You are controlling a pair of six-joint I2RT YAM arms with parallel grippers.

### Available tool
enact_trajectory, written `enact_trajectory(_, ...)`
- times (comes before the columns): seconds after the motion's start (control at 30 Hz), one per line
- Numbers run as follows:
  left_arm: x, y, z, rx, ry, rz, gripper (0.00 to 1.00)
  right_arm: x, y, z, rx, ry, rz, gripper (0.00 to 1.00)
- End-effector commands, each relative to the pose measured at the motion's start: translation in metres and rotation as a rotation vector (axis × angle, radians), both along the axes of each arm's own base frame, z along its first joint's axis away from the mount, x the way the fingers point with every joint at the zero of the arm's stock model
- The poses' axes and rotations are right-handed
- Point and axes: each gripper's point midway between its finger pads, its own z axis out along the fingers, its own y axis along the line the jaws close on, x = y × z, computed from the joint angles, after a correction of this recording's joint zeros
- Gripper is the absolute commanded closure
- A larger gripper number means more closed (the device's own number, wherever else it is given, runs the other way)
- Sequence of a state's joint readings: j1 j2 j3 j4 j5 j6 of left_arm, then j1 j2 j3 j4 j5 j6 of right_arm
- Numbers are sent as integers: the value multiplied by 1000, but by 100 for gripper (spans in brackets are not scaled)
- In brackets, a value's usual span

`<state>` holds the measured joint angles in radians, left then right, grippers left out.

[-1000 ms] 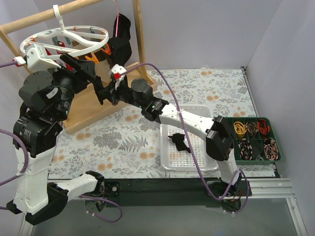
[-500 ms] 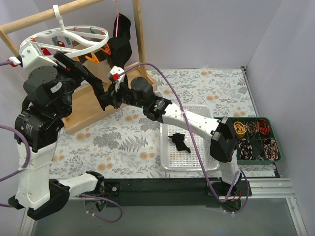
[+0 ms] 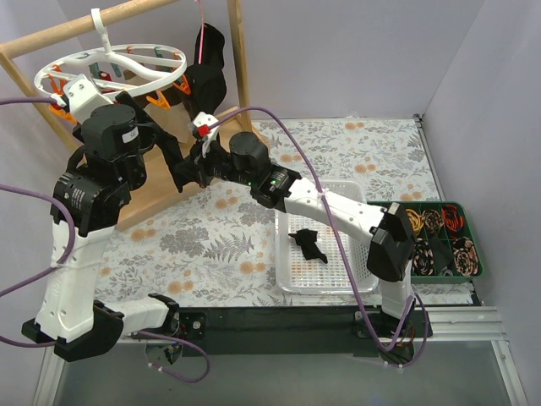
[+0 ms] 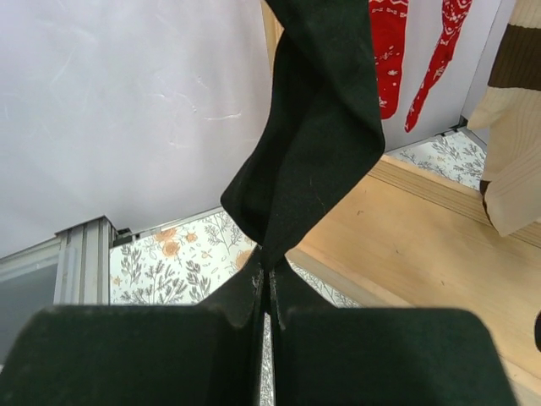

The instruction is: Remove the socks clipped to the hanger

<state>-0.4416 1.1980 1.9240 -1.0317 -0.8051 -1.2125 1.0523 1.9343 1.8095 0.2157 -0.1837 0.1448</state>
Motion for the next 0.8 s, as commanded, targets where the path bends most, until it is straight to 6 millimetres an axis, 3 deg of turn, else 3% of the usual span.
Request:
enact_trajectory(0.0,-5,7,8,-35,-29,51,38,-12,-17,38,56,-82,11,99)
enact_trajectory(0.23,4,9,-1,-68,-20,111,38,-15,-17,35,47,-110,33,99)
enact_trajectory(0.57,11,27,8,49,-35,227,43,-19,-23,37,54,-113,35,99)
enact_trajectory(0.6,10,28,19,33,-87,233,44,-19,-24,36,53,-112,35,99)
enact_trajectory(0.63,15,28,9,90,-57,226,44,-20,-25,38,56,-116,35,99)
enact_trajectory(0.77,20,28,16,103,-101,239,44,-20,-26,38,58,-115,32,99)
